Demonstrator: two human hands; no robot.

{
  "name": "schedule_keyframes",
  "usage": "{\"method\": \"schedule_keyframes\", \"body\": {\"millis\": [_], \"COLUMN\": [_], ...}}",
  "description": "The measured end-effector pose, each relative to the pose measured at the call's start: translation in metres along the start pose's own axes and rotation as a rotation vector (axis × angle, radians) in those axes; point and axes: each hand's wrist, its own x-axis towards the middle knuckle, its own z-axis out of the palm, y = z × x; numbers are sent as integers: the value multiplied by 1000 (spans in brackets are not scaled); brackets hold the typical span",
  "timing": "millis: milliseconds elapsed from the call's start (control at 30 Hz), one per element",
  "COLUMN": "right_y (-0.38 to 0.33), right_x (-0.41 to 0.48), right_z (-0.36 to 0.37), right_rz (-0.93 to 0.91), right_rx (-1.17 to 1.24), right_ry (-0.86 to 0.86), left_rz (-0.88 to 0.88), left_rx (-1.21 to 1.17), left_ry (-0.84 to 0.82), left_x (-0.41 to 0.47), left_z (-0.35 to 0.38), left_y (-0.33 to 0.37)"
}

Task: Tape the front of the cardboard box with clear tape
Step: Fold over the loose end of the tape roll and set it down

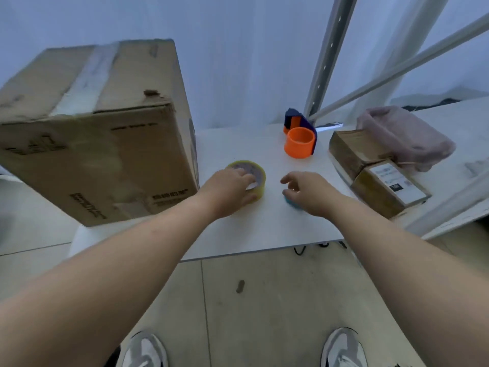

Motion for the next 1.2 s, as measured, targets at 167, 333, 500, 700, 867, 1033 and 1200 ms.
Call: {"method": "schedule_keyframes", "body": {"millis": [167,333,500,700,867,1033,1200], "right_y": [-2,-10,-18,-34,-45,-43,-42], "right_x": [19,18,10,2,3,8,9], "right_z": [21,11,-5,-10,-5,-1,6], "right_rz": [14,18,3,-125,-126,-133,-239], "right_rx": [167,539,649,599,638,509,168], "right_ry": [64,-84,-179,-30,181,284,425], "left_rz": [-52,-67,-88,-173,-199,-214,-267], "left_rx": [-25,-457,-715,-777,-790,-763,-694], "left_ry": [-65,-51,-31,56,62,85,142], "left_x": [12,3,-15,-30,-29,-24,-12], "left_z": [13,-4,-27,-39,-40,-36,-34], "left_y": [-11,-9,-7,-8,-8,0,11]}}
